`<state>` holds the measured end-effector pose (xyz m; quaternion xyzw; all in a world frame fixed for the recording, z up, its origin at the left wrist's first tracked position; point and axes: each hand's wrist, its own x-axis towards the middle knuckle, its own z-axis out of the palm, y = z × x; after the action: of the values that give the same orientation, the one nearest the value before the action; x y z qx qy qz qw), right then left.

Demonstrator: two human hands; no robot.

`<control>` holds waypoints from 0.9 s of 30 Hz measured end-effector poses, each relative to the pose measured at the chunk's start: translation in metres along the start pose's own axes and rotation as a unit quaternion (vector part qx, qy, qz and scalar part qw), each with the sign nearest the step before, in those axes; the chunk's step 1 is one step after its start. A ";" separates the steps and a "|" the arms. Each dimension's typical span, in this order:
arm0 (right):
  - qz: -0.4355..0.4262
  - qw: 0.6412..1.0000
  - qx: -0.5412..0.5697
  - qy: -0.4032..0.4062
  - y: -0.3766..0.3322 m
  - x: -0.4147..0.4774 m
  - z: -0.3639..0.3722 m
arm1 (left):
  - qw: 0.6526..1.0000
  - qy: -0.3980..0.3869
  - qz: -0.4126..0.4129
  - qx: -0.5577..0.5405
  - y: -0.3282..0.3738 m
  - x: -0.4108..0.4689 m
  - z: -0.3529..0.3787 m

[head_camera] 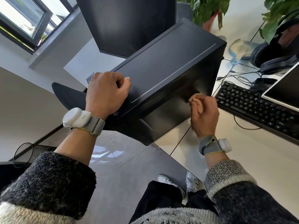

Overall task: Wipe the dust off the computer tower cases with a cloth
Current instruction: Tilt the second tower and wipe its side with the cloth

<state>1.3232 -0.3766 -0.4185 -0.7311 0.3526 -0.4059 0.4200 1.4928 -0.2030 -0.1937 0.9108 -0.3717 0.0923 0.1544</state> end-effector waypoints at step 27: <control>0.020 0.999 0.036 0.026 -0.015 -0.004 0.008 | 1.000 0.014 -0.009 0.002 -0.002 0.001 0.000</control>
<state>1.3312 -0.3650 -0.4083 -0.6977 0.3630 -0.4289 0.4444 1.4948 -0.2020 -0.1939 0.9128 -0.3612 0.1046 0.1592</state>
